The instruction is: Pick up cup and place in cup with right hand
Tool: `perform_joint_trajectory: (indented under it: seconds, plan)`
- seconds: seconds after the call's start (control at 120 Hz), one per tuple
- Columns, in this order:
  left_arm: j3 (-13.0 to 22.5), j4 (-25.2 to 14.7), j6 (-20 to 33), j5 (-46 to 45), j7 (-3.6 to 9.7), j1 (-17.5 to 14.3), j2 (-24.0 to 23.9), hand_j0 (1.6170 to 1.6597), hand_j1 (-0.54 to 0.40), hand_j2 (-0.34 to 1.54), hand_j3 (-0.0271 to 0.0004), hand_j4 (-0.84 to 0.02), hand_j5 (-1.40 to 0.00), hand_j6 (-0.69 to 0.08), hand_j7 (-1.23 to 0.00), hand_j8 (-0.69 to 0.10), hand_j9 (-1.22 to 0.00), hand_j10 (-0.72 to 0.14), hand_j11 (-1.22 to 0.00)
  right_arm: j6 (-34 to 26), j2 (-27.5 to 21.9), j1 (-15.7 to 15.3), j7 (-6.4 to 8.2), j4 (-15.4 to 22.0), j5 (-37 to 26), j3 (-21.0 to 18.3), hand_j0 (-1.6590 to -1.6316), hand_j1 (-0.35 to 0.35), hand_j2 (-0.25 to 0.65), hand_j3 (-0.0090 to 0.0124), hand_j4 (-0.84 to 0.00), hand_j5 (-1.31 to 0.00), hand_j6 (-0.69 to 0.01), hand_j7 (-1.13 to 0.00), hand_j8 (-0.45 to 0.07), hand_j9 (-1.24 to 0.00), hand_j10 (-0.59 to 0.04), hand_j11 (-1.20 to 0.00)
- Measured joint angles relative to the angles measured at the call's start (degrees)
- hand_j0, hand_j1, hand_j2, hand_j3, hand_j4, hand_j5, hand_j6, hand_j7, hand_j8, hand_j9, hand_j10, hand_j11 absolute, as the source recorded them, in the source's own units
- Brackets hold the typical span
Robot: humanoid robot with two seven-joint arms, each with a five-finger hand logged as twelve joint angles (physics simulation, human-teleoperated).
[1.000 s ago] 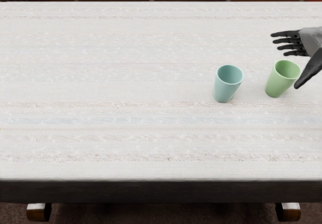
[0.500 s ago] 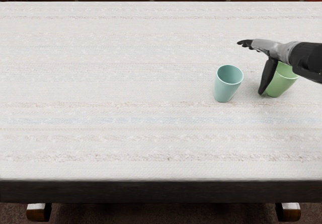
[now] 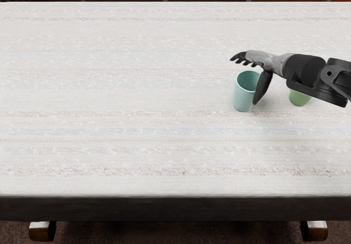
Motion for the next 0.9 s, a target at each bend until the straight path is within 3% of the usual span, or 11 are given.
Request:
perform_joint_trajectory:
  seconds: [0.2,0.383,0.517,0.75,0.9]
  plan:
    - [0.0,0.0,0.0,0.0,0.00,0.0,0.0,1.6581,0.349,0.00,-0.0001,0.000,0.00,0.000,0.00,0.000,0.00,0.000,0.00,0.5,0.0,0.1,0.02,0.1,0.0,-0.1,-1.6580,-0.070,-0.039,0.0000,-0.229,-0.30,-0.232,-0.29,-0.230,-0.30,-0.228,-0.29]
    - [0.0,0.0,0.0,0.0,0.00,0.0,0.0,1.6581,0.349,0.00,-0.0001,0.000,0.00,0.000,0.00,0.000,0.00,0.000,0.00,4.7,-0.3,0.3,0.07,0.2,0.3,0.5,-1.6576,0.039,-0.065,0.0000,-0.339,-0.44,-0.340,-0.44,-0.337,-0.44,-0.337,-0.44]
    - [0.0,0.0,0.0,0.0,0.00,0.0,0.0,1.6581,0.349,0.00,-0.0001,0.000,0.00,0.000,0.00,0.000,0.00,0.000,0.00,6.1,-1.0,0.3,0.09,0.3,0.6,1.4,-1.6559,0.035,-0.097,0.0000,-0.386,-0.50,-0.384,-0.50,-0.312,-0.51,-0.354,-0.51]
    - [0.0,0.0,0.0,0.0,0.00,0.0,0.0,1.6581,0.349,0.00,0.0000,0.000,0.00,0.000,0.00,0.000,0.00,0.000,0.00,10.4,-2.5,0.3,0.09,0.3,0.9,5.4,-1.6533,0.031,-0.140,-0.0009,-0.437,-0.58,-0.360,-0.57,-0.270,-0.58,-0.315,-0.57]
    - [0.0,0.0,0.0,0.0,0.00,0.0,0.0,1.6581,0.349,0.00,0.0000,0.000,0.00,0.000,0.00,0.000,0.00,0.000,0.00,13.3,-4.9,0.7,-0.05,0.3,1.9,7.7,-1.6534,0.070,-0.083,-0.0004,-0.442,-0.61,-0.319,-0.59,-0.239,-0.61,-0.288,-0.60]
